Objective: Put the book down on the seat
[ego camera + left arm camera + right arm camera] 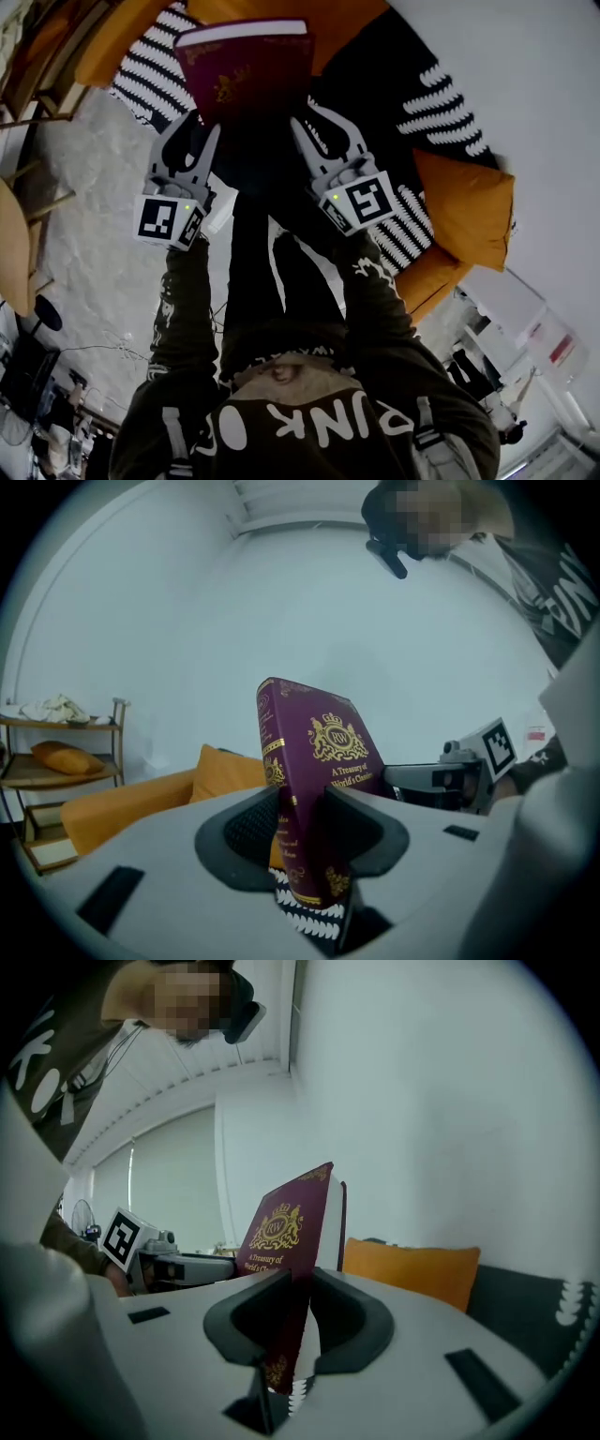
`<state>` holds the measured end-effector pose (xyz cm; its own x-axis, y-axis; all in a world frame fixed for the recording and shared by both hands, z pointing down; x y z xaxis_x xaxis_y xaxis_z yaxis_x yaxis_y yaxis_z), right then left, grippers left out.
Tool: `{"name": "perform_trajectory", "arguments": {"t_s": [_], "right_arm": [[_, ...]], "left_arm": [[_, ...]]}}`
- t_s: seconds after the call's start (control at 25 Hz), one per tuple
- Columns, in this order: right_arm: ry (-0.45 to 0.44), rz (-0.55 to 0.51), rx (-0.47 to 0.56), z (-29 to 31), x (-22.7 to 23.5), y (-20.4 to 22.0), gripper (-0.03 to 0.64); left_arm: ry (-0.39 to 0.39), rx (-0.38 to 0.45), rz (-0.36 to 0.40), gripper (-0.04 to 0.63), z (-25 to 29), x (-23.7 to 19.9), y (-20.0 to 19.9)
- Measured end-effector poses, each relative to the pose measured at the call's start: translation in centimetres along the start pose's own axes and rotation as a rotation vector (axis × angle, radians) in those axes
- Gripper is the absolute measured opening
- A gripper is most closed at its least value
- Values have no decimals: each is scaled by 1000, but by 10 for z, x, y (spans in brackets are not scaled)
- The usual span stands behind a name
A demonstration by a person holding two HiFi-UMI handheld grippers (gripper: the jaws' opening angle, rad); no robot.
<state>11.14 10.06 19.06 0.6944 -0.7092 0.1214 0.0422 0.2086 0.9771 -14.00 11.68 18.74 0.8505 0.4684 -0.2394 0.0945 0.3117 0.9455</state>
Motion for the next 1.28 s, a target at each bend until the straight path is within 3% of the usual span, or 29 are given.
{"name": "perform_trajectory", "arguments": {"t_s": [0.32, 0.68, 1.0, 1.28], "right_arm": [[19, 96, -147, 74, 40, 118, 77], [69, 200, -271, 125, 49, 237, 77], [100, 253, -339, 131, 53, 293, 77], [108, 273, -359, 159, 78, 294, 89]], "left_arm": [[-7, -135, -60, 135, 67, -74, 106], [-35, -241, -157, 135, 98, -129, 226], [-20, -311, -197, 135, 111, -141, 278], [-15, -304, -227, 135, 143, -163, 277]]}}
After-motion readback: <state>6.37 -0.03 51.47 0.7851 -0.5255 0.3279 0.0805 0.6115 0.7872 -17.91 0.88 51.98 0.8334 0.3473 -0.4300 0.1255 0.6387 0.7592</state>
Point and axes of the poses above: the fingertips, and each gripper's own axes: z forward along the fingers, x to its right, y out of its underside, the point moved 10 cm from there along -z, backward along the fingers, and after that the axes turned 4 degrees about -z, right-handed, at the moved point
